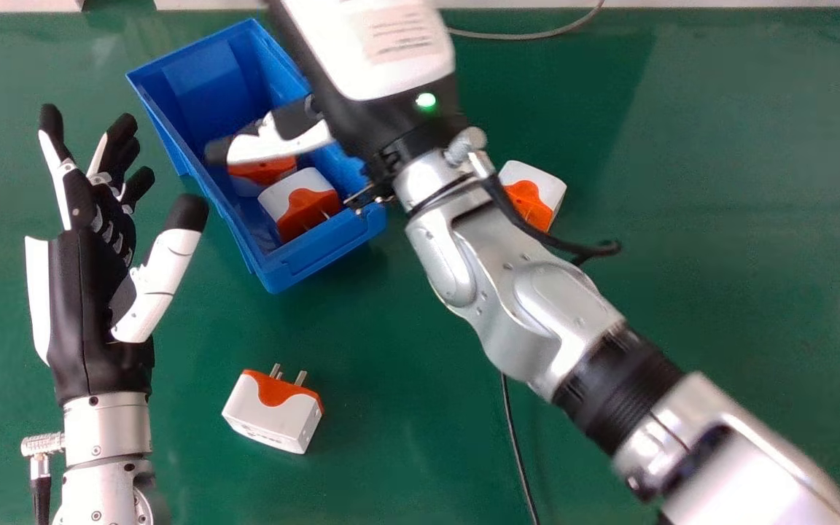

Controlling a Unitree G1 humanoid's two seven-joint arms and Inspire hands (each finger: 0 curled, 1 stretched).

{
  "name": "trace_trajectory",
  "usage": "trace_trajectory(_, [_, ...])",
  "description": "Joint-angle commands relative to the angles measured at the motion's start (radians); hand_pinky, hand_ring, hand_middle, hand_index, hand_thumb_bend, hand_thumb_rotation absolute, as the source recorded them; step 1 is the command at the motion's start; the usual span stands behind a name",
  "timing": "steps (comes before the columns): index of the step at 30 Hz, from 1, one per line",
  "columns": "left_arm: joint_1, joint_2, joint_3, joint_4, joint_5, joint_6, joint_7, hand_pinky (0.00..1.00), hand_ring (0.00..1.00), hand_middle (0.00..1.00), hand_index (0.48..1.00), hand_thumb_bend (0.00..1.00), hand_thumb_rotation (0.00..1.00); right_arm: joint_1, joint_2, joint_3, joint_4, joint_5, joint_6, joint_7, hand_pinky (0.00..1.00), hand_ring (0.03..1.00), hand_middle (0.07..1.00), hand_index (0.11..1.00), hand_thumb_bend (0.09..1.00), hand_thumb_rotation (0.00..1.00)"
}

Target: Pick all objects and put in blue box

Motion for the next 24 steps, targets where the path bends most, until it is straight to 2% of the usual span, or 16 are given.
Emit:
trace_trajectory(1, [0.007, 0.000, -0.002, -0.026, -0.010, -0.003, -0.007, 0.90, 0.94, 0.92, 0.918, 0.86, 0.57, 0.065, -0.005, -0.034, -0.183, -0.041, 0.146, 0.105, 1.00, 1.000, 1.000, 1.000, 1.000, 0.45])
trace_trajectory(3, [0.008, 0.001, -0.002, -0.025, -0.016, 0.000, -0.014, 0.90, 0.94, 0.92, 0.917, 0.86, 0.57, 0.123, -0.032, -0.046, -0.312, -0.101, 0.301, 0.245, 1.00, 1.000, 1.000, 1.000, 1.000, 0.44])
trace_trajectory(5, [0.007, 0.003, 0.000, -0.019, -0.009, -0.007, -0.014, 0.89, 0.94, 0.92, 0.915, 0.86, 0.57, 0.150, -0.068, -0.052, -0.404, -0.155, 0.430, 0.429, 1.00, 1.000, 1.000, 1.000, 1.000, 0.42])
trace_trajectory(6, [0.007, 0.003, 0.001, -0.016, -0.001, -0.011, -0.009, 0.89, 0.94, 0.92, 0.915, 0.85, 0.57, 0.155, -0.088, -0.051, -0.438, -0.183, 0.484, 0.523, 1.00, 1.000, 1.000, 1.000, 0.999, 0.41])
trace_trajectory(10, [0.008, 0.001, 0.000, -0.015, -0.004, -0.012, -0.013, 0.88, 0.93, 0.92, 0.914, 0.84, 0.57, 0.155, -0.173, -0.042, -0.500, -0.262, 0.600, 0.798, 1.00, 1.000, 1.000, 1.000, 1.000, 0.33])
trace_trajectory(12, [0.007, 0.000, -0.002, -0.016, -0.015, -0.010, -0.024, 0.88, 0.93, 0.92, 0.913, 0.84, 0.56, 0.148, -0.201, -0.047, -0.485, -0.271, 0.636, 0.905, 1.00, 1.000, 1.000, 1.000, 1.000, 0.32])
trace_trajectory(14, [0.007, 0.000, -0.003, -0.019, -0.035, -0.004, -0.042, 0.89, 0.93, 0.92, 0.912, 0.84, 0.56, 0.138, -0.224, -0.043, -0.467, -0.278, 0.657, 0.990, 1.00, 1.000, 1.000, 1.000, 1.000, 0.29])
trace_trajectory(20, [0.004, 0.003, 0.001, -0.014, -0.034, -0.003, -0.049, 0.90, 0.94, 0.93, 0.919, 0.84, 0.55, 0.103, -0.236, -0.057, -0.368, -0.229, 0.657, 1.072, 1.00, 1.000, 1.000, 0.997, 1.000, 0.28])
trace_trajectory(24, [-0.001, 0.003, 0.003, -0.011, -0.040, -0.002, -0.054, 0.90, 0.94, 0.93, 0.918, 0.84, 0.55, 0.082, -0.222, -0.077, -0.253, -0.154, 0.603, 1.022, 1.00, 1.000, 1.000, 0.990, 1.000, 0.27])
